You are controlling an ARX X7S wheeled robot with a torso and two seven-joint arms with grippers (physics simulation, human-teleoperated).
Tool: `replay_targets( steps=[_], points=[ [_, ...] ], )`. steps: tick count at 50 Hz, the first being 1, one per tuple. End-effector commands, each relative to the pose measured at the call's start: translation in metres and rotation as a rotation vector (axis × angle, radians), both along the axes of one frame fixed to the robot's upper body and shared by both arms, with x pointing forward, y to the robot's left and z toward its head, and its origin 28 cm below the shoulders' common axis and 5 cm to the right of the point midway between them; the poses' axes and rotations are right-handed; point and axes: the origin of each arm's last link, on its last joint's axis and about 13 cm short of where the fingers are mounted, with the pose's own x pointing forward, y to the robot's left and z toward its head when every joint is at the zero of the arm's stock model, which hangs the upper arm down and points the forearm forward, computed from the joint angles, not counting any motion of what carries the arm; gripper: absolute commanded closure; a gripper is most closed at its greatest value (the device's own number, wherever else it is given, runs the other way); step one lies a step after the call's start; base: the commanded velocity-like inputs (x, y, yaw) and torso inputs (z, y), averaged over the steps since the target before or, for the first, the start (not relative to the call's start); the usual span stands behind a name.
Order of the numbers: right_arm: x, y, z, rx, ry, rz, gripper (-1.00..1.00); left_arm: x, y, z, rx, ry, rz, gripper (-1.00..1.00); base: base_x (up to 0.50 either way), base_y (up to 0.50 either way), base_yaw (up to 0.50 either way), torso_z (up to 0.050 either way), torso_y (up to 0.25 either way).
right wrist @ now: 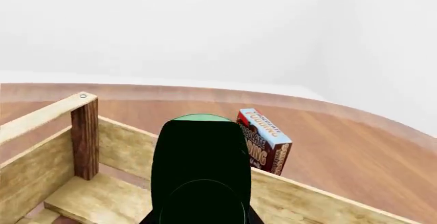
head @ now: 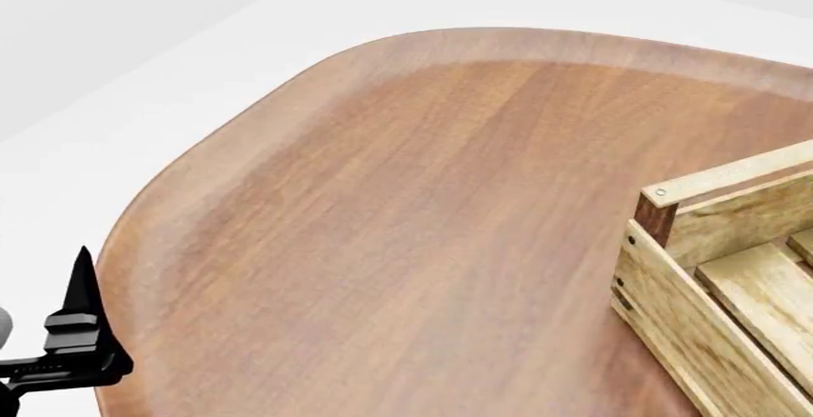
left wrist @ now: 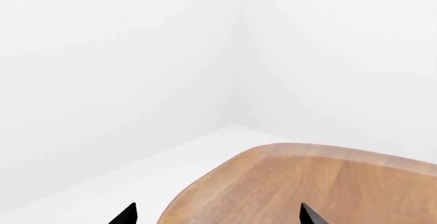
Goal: Pick up the salad dressing and put it in the tray.
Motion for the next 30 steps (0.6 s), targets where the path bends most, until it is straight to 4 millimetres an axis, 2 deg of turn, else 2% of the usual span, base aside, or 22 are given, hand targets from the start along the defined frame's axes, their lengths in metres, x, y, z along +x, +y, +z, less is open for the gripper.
replay_targets(
  steps=[1,18,30],
  points=[
    [-0.004,0.006,-0.019,-0.026,0.058,-0.023,1.00,0.000,0.001,0.000,0.000,-0.001,0.003,-1.00,0.00,0.00,0.00,0.000,0.000],
    [-0.011,0.014,-0.041,0.039,0.092,-0.041,1.00,0.000,0.001,0.000,0.005,-0.001,0.004,-1.00,0.00,0.00,0.00,0.001,0.001],
    [-0.013,0.013,-0.043,0.034,0.080,-0.063,1.00,0.000,0.001,0.000,0.009,-0.002,0.002,-1.00,0.00,0.00,0.00,0.000,0.000]
  ],
)
